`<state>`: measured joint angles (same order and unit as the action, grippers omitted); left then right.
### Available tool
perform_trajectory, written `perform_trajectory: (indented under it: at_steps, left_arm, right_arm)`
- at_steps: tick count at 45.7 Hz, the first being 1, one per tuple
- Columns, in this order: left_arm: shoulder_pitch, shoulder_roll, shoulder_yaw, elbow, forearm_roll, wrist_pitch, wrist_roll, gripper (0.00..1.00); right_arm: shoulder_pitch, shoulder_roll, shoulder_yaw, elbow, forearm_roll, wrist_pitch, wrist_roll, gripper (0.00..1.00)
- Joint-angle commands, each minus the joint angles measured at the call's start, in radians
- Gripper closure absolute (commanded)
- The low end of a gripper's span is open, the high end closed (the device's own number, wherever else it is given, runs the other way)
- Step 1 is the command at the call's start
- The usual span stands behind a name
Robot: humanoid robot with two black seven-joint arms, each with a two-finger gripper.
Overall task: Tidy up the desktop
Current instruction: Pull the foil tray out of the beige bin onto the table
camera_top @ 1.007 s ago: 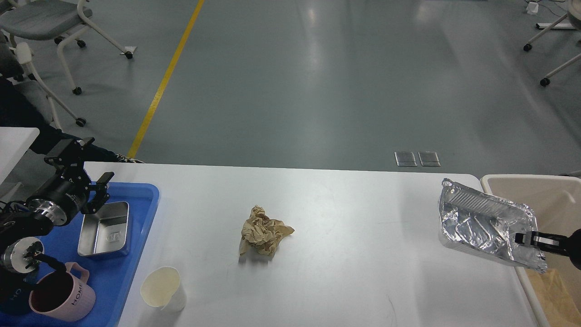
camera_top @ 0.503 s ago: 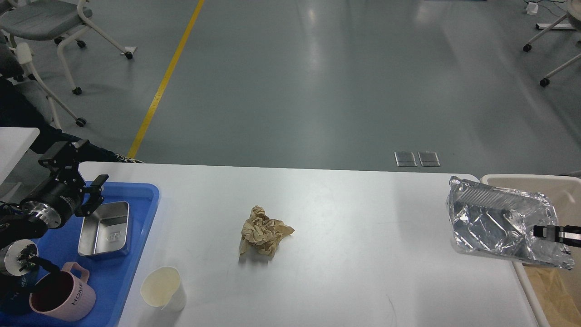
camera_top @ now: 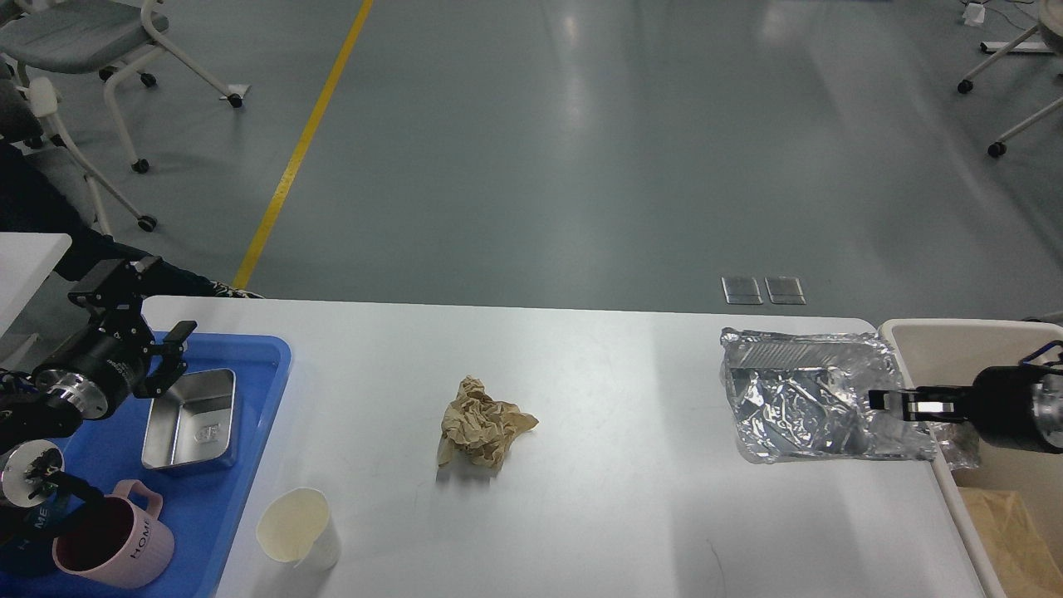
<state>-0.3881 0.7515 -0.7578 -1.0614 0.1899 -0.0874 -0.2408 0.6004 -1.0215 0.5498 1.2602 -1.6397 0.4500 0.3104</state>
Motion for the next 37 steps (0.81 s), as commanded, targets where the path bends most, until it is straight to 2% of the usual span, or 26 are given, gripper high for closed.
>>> perform_trajectory:
  at_steps: [1, 5, 14, 37]
  left_arm:
    - [0.0, 0.011, 0.003, 0.0, 0.0, 0.0, 0.0, 0.04]
    - [0.0, 0.014, 0.005, -0.002, 0.0, 0.0, 0.0, 0.04]
    - [0.001, 0.017, 0.005, -0.017, 0.002, -0.002, -0.003, 0.04]
    - [0.0, 0.088, 0.003, -0.072, 0.002, 0.0, -0.003, 0.04]
  right_arm:
    - [0.035, 0.08, -0.016, -0.018, -0.038, 0.018, -0.025, 1.0]
    - [0.076, 0.121, -0.056, -0.034, -0.045, 0.022, -0.042, 1.0]
    - [0.17, 0.195, -0.162, -0.073, -0.039, 0.022, -0.047, 1.0]
    - [0.173, 0.236, -0.174, -0.097, -0.042, 0.022, -0.051, 1.0]
